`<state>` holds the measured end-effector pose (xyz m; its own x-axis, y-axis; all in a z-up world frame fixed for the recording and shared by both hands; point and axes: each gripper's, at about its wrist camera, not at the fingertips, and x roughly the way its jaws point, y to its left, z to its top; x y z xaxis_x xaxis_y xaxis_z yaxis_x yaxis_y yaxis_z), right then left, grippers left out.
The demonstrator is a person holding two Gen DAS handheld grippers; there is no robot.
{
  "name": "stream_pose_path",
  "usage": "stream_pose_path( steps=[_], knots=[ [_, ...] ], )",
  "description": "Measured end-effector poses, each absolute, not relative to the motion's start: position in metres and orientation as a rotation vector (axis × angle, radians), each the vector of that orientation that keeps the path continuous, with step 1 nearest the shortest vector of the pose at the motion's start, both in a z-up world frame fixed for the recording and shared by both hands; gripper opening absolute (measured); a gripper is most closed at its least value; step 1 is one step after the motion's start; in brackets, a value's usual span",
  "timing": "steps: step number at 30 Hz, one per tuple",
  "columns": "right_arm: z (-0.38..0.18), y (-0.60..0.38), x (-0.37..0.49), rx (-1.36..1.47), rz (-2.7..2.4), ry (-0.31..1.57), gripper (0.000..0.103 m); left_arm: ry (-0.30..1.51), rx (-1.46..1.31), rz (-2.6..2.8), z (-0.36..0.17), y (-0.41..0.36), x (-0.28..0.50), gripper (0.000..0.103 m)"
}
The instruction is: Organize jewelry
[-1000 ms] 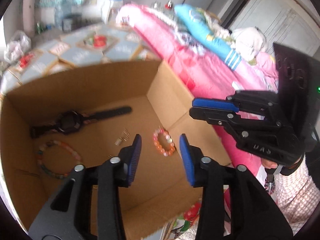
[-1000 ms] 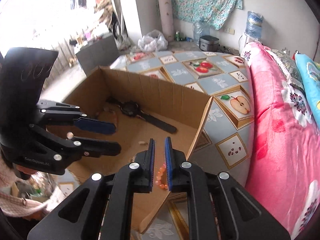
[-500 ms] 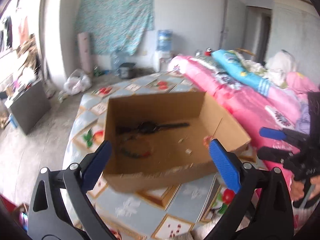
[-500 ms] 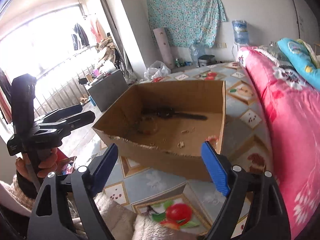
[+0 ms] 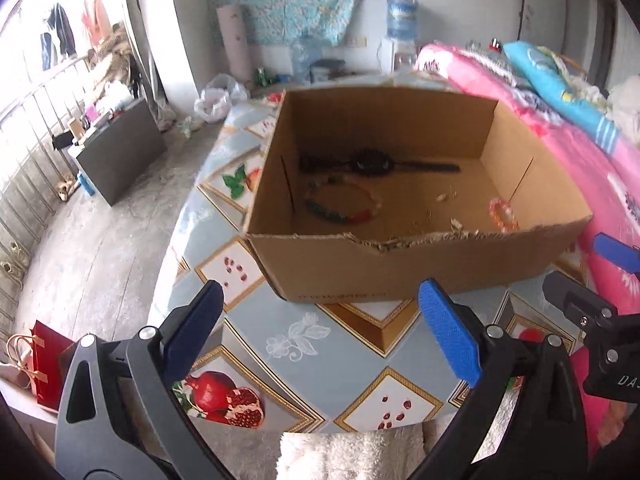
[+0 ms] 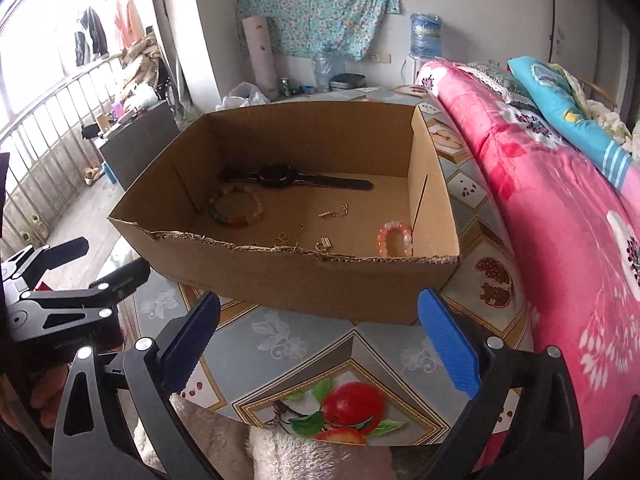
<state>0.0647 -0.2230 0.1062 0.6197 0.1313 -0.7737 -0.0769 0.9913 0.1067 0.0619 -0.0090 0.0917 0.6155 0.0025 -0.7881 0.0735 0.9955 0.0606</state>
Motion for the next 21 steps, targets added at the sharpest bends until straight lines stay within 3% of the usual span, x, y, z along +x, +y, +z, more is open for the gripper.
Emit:
stream_pose_path(
  steps=[21],
  knots=[
    [0.088,-0.221,0.095,0.123,0.026,1.0,0.096,1.028,0.059,-0.027,0.072,-0.019,0.09,0.094]
  ],
)
